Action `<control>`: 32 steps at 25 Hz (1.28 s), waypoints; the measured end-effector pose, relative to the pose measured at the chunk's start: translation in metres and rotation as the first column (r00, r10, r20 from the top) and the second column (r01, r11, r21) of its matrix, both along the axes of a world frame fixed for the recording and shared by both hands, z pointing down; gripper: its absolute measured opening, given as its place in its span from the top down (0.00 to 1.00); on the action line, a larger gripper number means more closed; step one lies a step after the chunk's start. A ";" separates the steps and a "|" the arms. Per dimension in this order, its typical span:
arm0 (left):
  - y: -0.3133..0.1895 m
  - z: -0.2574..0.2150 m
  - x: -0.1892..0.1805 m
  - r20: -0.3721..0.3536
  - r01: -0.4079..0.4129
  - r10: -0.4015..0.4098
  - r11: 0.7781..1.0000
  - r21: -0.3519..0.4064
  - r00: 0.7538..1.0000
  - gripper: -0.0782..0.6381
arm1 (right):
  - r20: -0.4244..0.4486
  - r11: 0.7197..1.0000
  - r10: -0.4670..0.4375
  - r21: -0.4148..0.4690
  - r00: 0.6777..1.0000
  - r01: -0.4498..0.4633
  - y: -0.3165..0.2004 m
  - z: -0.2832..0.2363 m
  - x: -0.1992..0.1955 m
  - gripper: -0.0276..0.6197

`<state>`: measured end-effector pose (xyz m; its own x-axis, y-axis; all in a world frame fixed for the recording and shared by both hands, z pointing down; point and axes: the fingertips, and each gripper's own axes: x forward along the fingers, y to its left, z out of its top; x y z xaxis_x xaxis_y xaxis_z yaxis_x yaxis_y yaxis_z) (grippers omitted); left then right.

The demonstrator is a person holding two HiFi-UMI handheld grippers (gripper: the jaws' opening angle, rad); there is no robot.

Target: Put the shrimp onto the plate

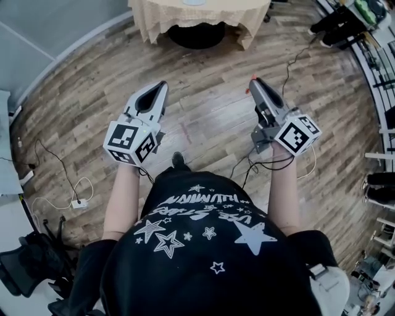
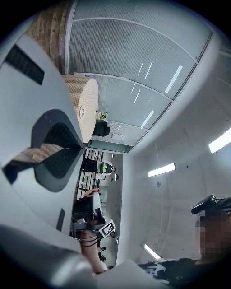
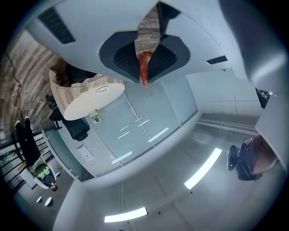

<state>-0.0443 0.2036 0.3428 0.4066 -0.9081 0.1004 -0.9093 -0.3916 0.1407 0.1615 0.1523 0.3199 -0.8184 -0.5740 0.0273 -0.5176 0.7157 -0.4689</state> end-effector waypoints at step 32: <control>-0.168 0.024 -0.075 -0.025 0.053 -0.055 0.997 -0.056 0.998 0.88 | 0.013 0.994 -0.097 -0.053 0.995 0.098 -0.181 0.024 -0.099 0.86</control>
